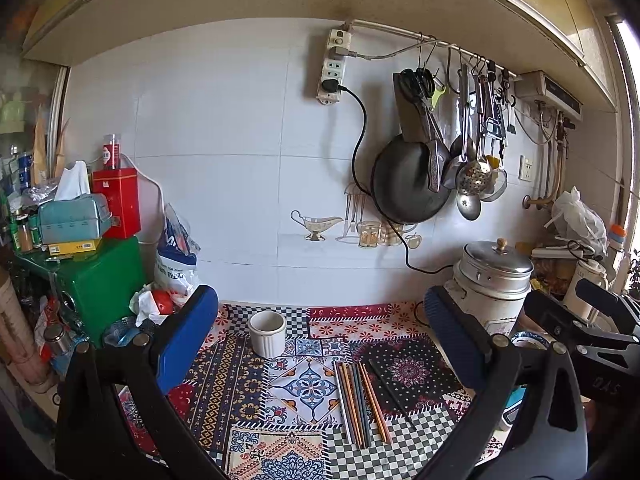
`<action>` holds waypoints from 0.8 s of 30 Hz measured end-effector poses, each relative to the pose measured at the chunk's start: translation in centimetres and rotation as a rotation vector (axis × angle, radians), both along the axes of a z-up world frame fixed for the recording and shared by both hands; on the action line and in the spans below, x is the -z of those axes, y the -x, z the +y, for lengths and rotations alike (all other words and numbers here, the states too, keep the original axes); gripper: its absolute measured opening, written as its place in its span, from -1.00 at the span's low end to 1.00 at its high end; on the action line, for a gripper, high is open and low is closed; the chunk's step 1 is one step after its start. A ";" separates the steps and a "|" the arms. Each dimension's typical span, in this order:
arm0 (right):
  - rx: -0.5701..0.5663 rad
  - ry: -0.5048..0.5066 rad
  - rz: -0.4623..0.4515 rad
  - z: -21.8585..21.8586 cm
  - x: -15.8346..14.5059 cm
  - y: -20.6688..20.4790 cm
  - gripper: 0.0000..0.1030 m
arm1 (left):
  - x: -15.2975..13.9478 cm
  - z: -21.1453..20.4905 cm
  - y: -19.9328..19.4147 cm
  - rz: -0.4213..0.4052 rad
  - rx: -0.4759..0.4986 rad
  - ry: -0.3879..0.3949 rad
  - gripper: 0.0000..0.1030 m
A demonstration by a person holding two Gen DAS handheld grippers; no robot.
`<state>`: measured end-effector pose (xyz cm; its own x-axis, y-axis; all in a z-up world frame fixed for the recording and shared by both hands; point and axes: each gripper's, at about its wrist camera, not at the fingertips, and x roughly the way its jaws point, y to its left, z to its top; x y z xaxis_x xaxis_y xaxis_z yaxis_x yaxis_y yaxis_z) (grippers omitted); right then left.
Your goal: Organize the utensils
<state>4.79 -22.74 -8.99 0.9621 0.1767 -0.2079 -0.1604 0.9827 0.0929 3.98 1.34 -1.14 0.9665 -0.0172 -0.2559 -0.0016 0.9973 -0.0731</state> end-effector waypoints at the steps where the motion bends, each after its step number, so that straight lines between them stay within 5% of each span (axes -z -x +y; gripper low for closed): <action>1: 0.005 -0.003 0.016 0.1 0.3 -0.6 1.00 | 0.4 0.2 -0.8 0.013 0.005 0.006 1.00; 18: 0.161 0.069 0.393 1.2 9.6 -11.9 1.00 | 12.3 3.5 -15.2 0.392 0.057 0.019 1.00; 24: 0.158 0.092 0.569 1.2 14.3 -16.0 1.00 | 17.3 2.3 -19.6 0.539 0.154 -0.021 1.00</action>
<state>20.80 -21.53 -23.31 0.7079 -0.0023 -0.7063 0.0382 0.9987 0.0350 23.54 3.61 -18.43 0.6855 -0.1374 -0.7150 0.1126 0.9902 -0.0823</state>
